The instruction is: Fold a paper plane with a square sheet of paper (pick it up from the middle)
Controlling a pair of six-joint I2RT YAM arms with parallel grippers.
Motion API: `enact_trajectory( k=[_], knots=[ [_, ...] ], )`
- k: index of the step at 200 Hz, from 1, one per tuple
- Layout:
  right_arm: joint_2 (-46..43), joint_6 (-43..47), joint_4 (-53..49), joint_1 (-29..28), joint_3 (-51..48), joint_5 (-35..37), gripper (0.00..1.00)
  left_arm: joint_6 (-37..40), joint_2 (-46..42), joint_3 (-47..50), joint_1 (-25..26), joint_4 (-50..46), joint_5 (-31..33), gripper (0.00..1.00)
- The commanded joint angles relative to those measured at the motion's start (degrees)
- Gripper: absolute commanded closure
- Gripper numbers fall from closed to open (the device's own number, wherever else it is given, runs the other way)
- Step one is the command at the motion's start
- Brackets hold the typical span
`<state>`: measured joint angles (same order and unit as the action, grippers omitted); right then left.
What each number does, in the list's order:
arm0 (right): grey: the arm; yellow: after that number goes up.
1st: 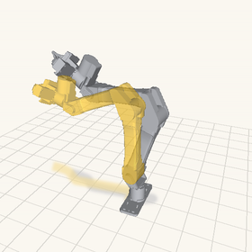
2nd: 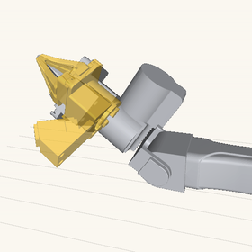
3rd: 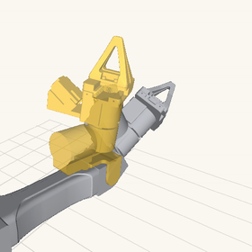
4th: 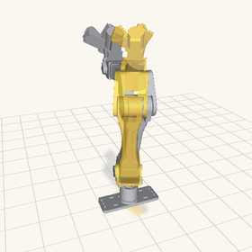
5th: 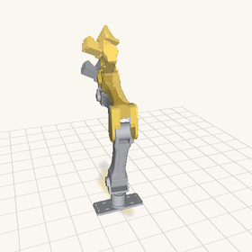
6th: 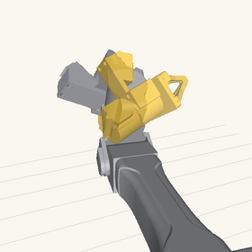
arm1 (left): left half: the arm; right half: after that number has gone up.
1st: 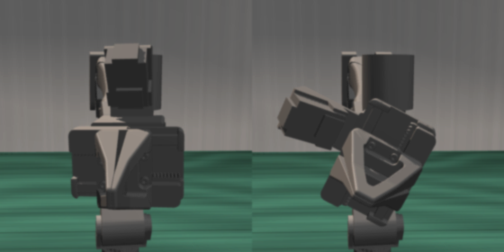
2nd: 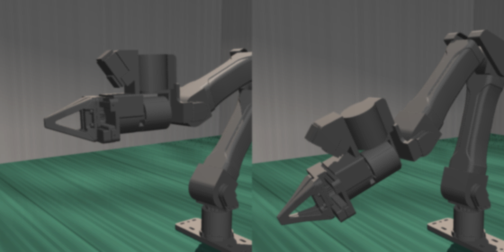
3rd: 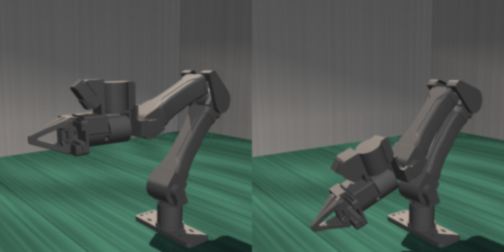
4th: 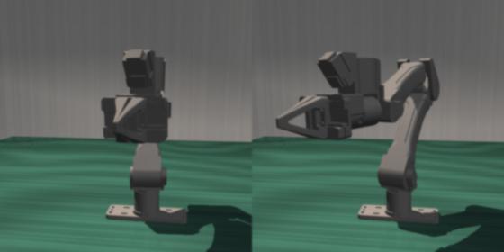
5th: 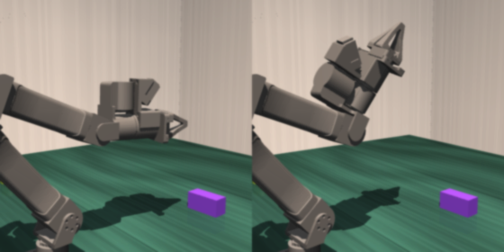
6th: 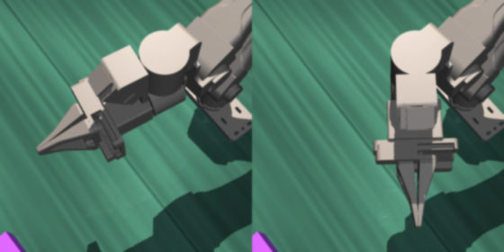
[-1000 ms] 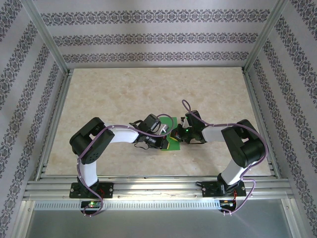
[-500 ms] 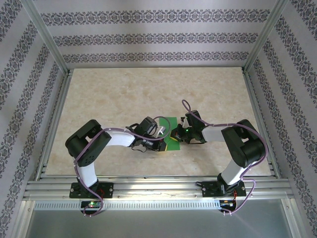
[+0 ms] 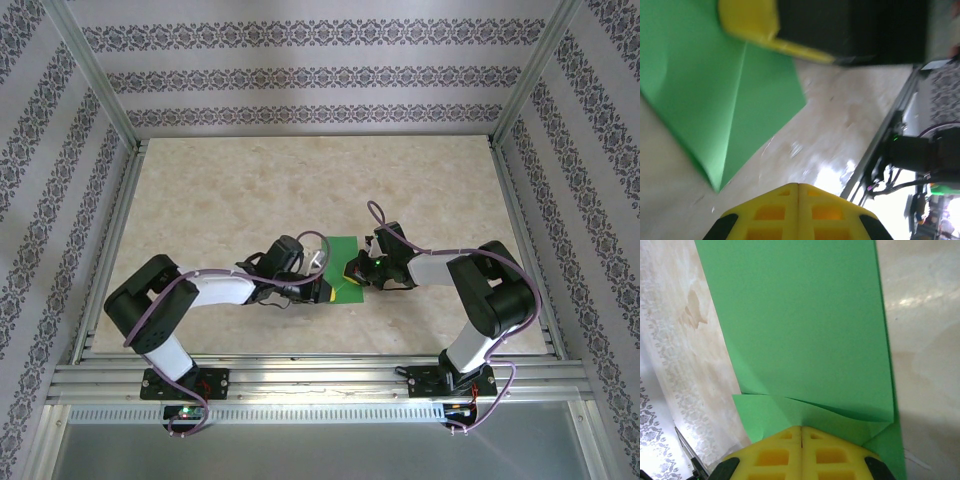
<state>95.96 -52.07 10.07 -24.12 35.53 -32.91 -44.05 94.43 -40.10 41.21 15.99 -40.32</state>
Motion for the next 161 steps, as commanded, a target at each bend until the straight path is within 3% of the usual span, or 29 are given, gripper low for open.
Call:
enact_trajectory(
  k=[1, 55, 161],
  knots=[
    [1.4, 1.1, -6.8, 0.7, -1.1, 5.0, 0.99, -4.3, 2.2, -1.8, -2.0, 7.7, -1.3, 1.00],
    [1.5, 1.0, -6.6, 0.8, -0.8, 4.5, 0.99, -2.2, 10.0, -7.5, -2.3, 2.9, -0.8, 1.00],
    [-1.1, 0.9, -6.6, 0.7, 0.1, 3.1, 0.97, 8.4, 12.6, -5.8, -2.1, -11.1, 4.8, 1.00]
  ],
)
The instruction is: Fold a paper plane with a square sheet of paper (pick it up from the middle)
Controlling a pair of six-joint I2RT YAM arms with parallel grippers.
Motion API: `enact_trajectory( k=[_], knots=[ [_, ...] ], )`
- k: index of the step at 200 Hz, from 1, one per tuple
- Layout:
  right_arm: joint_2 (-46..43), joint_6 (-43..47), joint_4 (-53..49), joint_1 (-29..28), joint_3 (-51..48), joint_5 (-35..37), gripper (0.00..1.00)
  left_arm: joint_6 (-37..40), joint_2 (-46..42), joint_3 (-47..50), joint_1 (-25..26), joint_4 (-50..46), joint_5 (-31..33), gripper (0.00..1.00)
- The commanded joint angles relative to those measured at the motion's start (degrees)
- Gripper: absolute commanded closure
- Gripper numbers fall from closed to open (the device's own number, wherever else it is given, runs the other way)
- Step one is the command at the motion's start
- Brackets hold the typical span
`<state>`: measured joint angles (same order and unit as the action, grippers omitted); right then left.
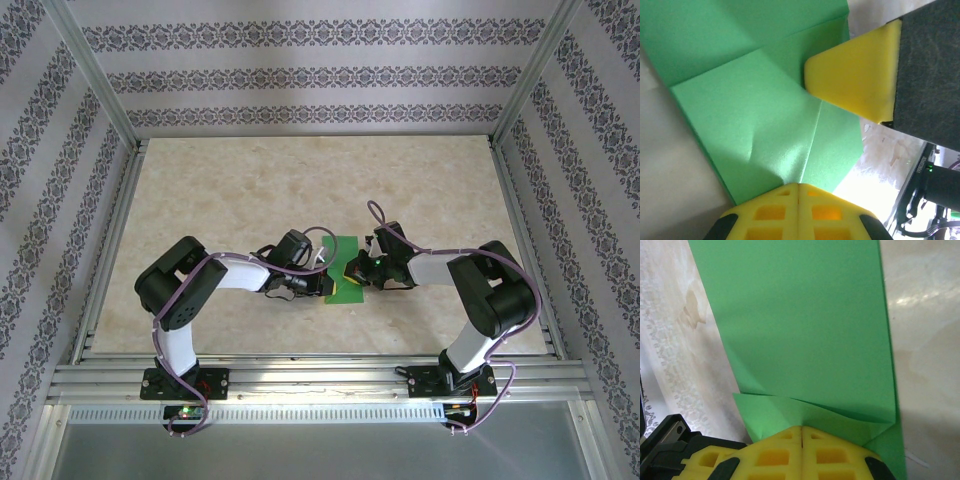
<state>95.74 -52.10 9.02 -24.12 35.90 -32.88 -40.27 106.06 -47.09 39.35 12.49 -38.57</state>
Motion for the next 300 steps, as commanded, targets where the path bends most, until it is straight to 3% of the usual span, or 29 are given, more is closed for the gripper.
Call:
enact_trajectory(
  k=[1, 56, 126, 300],
  knots=[
    [-1.0, 0.9, -5.6, 0.7, -0.3, 3.1, 0.97, 4.6, 1.0, 1.2, -0.2, -7.8, 3.1, 1.00],
    [-7.5, 0.8, -5.4, -1.1, 0.2, 2.4, 0.94, 5.0, 0.8, 1.0, -0.2, -8.5, 3.3, 1.00],
    [0.3, -1.0, -3.6, -6.7, 0.2, 4.6, 0.99, 5.7, 0.6, 0.9, -0.2, -9.0, 3.6, 1.00],
    [0.9, 2.1, -4.9, 8.5, 1.2, 5.1, 0.98, 6.4, 0.7, 2.6, -0.1, -9.2, 3.6, 1.00]
  ],
)
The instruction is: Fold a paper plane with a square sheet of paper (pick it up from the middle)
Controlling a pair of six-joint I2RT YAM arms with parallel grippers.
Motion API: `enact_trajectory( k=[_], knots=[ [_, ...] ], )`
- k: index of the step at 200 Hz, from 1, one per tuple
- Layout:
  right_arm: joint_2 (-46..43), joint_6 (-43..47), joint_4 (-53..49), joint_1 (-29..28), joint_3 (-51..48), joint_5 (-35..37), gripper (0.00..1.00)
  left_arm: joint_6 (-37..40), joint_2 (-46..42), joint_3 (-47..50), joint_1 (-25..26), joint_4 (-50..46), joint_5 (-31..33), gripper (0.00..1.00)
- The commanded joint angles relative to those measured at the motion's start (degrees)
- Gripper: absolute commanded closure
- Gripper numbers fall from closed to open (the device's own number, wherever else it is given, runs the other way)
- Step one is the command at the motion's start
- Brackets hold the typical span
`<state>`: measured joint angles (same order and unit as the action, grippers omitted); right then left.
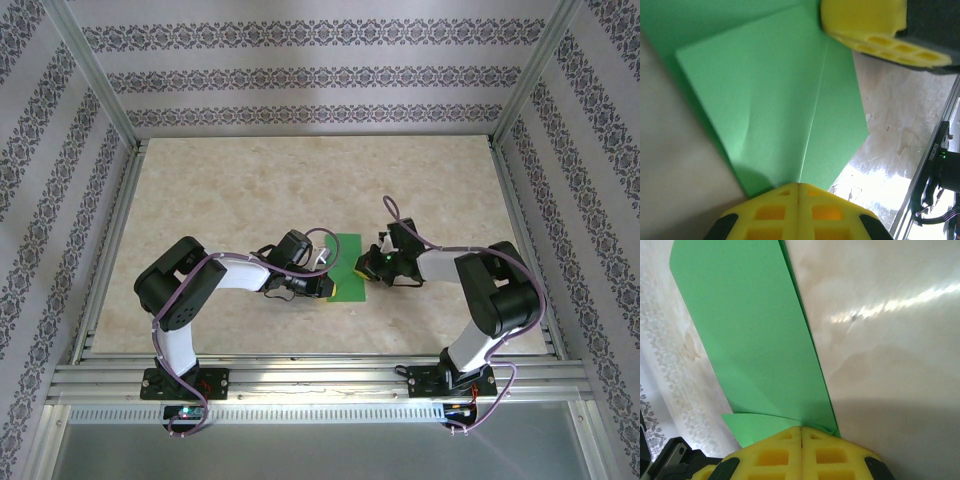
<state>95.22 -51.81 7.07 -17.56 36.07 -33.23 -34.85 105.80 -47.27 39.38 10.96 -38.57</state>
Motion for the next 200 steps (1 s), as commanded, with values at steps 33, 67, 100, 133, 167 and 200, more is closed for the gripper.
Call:
enact_trajectory(
  k=[33, 67, 100, 133, 167, 200],
  knots=[
    [-2.8, 3.0, -6.2, 1.7, 2.3, 7.3, 0.98, 0.7, 0.8, 2.6, -0.1, -7.2, 3.7, 1.00],
    [-4.5, 3.6, -6.5, 1.4, 2.1, 6.2, 0.98, 0.6, -0.9, 2.1, 0.1, -7.0, 3.7, 1.00],
    [-2.8, 3.9, -6.2, 1.3, 1.9, 4.8, 0.98, -0.9, -7.9, 3.3, 0.1, -2.6, 5.7, 1.00],
    [-2.8, 3.6, -5.9, 1.1, 2.2, 4.4, 0.98, -1.4, -9.8, -0.2, 0.2, -2.6, 4.2, 1.00],
    [-2.6, 3.6, -5.9, 1.0, 2.3, 4.2, 0.98, -1.6, -6.1, -6.4, 0.3, -1.1, 0.0, 1.00],
    [-2.6, 3.6, -5.9, 1.0, 2.2, 4.0, 0.98, 0.4, 0.7, -14.5, 0.6, -4.7, -0.6, 1.00]
  ],
)
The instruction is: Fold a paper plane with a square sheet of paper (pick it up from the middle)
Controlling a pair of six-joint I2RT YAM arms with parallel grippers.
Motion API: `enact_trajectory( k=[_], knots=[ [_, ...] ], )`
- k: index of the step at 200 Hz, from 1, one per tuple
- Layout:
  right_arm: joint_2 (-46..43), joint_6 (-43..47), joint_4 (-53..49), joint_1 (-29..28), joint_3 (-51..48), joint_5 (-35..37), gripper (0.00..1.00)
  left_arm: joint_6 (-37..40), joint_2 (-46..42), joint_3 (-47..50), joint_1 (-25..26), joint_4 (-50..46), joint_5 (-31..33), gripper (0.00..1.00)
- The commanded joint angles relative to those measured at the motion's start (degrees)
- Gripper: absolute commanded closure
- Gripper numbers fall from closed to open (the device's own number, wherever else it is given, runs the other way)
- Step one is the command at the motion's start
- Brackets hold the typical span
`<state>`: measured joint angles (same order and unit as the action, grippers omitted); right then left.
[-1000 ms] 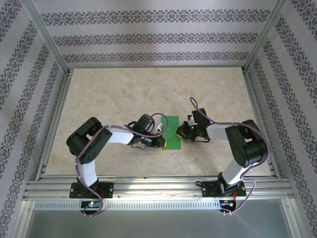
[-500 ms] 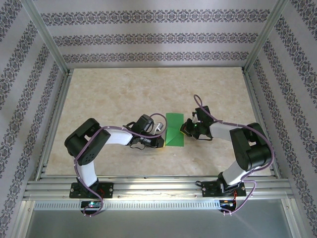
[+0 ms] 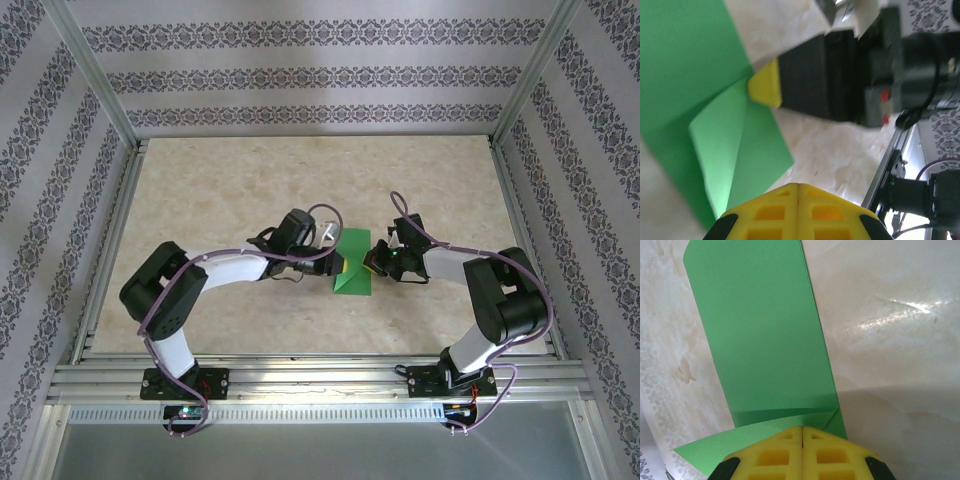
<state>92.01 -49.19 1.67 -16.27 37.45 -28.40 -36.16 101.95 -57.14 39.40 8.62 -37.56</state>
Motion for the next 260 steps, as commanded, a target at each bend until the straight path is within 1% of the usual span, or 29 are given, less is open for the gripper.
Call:
enact_trajectory(
  k=[1, 13, 34, 51, 74, 104, 146, 158, 187, 226, 260],
  knots=[
    [0.6, 0.9, -0.5, -0.3, 0.9, -0.8, 0.98, 1.7, 4.8, -4.9, 0.6, -2.5, -1.5, 1.00],
    [0.5, 0.9, -0.5, -0.2, 1.0, -0.9, 0.98, 2.5, 6.9, -6.8, 0.5, -4.8, -0.4, 1.00],
    [0.5, 0.9, -0.5, -0.2, 1.3, -1.3, 0.98, 2.2, 9.5, -8.7, 0.5, -5.7, 0.2, 1.00],
    [0.2, 0.9, -0.7, -0.2, 1.5, -1.4, 0.98, 3.1, 11.0, -9.7, 0.5, -6.8, 0.1, 1.00],
    [-0.2, 0.9, -0.9, -0.2, 1.5, -1.6, 0.97, 4.9, 12.6, -10.6, 0.5, -9.0, 1.7, 1.00],
    [-2.2, 0.8, -0.9, -0.1, 1.2, -2.3, 0.95, 6.9, 14.0, -11.0, 0.4, -10.4, 3.1, 1.00],
    [-4.3, 0.2, -0.3, -0.3, -0.3, -3.4, 0.93, 8.5, 14.8, -10.1, 0.4, -10.2, 3.3, 1.00],
    [-3.9, 0.1, 0.2, -0.5, -0.5, -4.2, 0.92, 9.0, 15.1, -9.7, 0.4, -10.0, 3.4, 1.00],
    [-2.8, -0.8, 0.9, -1.2, -0.1, -3.7, 0.92, 9.9, 15.9, -9.3, 0.4, -9.6, 3.2, 1.00],
    [-0.2, -0.9, 1.2, -2.0, 1.6, -3.6, 0.93, 9.2, 16.0, -8.1, 0.4, -8.8, 2.8, 1.00],
    [3.2, -0.6, 1.8, -3.1, 3.5, -4.1, 0.96, 9.1, 15.6, -6.9, 0.4, -8.4, 2.7, 1.00]
  ],
)
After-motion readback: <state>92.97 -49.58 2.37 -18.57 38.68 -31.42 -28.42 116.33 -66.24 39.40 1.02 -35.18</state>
